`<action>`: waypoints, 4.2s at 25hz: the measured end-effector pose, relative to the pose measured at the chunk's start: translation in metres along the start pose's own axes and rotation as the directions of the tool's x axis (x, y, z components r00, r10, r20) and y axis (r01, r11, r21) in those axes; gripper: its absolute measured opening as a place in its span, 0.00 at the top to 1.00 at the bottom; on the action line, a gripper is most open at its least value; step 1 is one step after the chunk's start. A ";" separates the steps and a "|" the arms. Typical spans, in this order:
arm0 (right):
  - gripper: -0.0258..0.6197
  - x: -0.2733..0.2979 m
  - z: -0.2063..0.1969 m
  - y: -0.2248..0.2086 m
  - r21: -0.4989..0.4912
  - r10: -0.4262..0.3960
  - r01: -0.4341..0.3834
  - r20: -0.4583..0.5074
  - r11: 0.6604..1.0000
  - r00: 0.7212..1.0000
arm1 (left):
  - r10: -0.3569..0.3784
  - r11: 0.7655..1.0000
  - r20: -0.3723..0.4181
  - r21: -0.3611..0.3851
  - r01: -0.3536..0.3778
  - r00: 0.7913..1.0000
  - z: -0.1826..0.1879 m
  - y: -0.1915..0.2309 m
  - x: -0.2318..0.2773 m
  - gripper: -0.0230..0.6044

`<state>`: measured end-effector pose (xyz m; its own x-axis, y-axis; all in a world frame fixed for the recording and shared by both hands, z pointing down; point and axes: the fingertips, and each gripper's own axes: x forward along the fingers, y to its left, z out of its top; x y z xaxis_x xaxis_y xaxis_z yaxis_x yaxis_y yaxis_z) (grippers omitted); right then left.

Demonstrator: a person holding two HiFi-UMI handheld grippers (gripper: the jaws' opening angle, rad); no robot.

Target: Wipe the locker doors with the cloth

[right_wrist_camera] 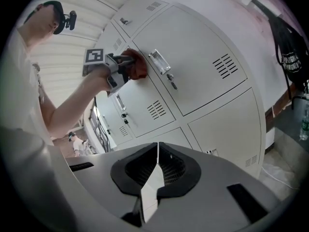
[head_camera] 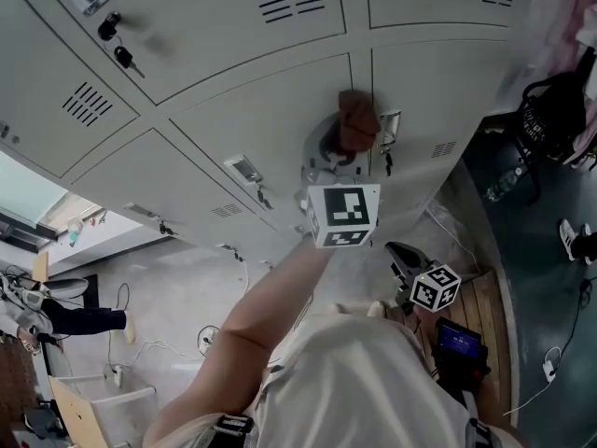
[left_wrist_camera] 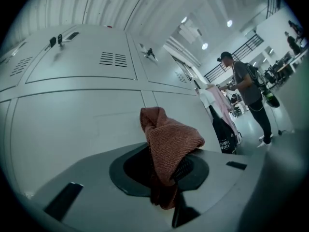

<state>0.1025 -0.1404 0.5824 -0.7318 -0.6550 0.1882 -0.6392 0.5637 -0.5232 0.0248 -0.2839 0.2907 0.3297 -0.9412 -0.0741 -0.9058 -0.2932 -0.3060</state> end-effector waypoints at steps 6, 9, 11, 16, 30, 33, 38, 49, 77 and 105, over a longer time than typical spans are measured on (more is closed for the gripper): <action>0.93 0.004 0.002 0.000 0.007 0.004 -0.004 0.007 1.000 1.000 | -0.027 0.973 0.012 -0.227 0.029 1.000 0.008 0.027 -0.011 0.84; 0.93 0.012 0.004 0.005 -0.001 0.022 -0.022 0.002 1.000 1.000 | 0.009 0.961 -0.003 -0.276 -0.010 1.000 -0.004 0.057 -0.031 0.84; 0.93 0.016 0.003 0.007 -0.004 0.029 -0.029 -0.006 1.000 1.000 | 0.057 0.955 -0.018 -0.291 -0.060 0.998 -0.011 0.083 -0.049 0.84; 0.93 0.027 -0.001 0.013 -0.011 0.051 -0.051 -0.030 0.999 0.998 | 0.306 0.914 -0.059 -0.260 -0.311 0.950 -0.030 0.172 -0.112 0.84; 0.93 0.037 -0.003 0.021 -0.026 0.066 -0.068 -0.043 0.997 0.997 | 0.350 0.936 0.119 -0.068 -0.344 0.929 0.037 0.149 -0.082 0.84; 0.93 0.026 0.000 0.013 -0.017 0.037 -0.037 -0.025 0.999 0.999 | 0.233 0.972 0.122 -0.059 -0.227 0.965 0.043 0.098 -0.049 0.84; 0.93 0.007 0.002 0.001 0.001 -0.007 0.007 0.000 1.000 1.000 | 0.091 0.994 0.135 0.041 -0.098 0.987 0.073 0.034 -0.002 0.84; 0.93 0.011 -0.001 0.005 -0.002 0.018 -0.018 -0.010 1.000 1.000 | 0.337 0.938 0.210 0.013 -0.347 0.918 0.086 0.131 -0.061 0.84; 0.93 0.040 0.005 0.064 -0.133 0.056 -0.056 -0.003 0.990 0.998 | 0.238 0.970 0.052 -0.054 -0.235 0.970 -0.056 0.153 -0.175 0.84; 0.93 0.014 0.020 0.089 -0.227 0.016 -0.002 0.061 0.974 0.998 | -0.109 0.970 -0.219 -0.238 0.055 0.970 -0.212 0.046 -0.225 0.84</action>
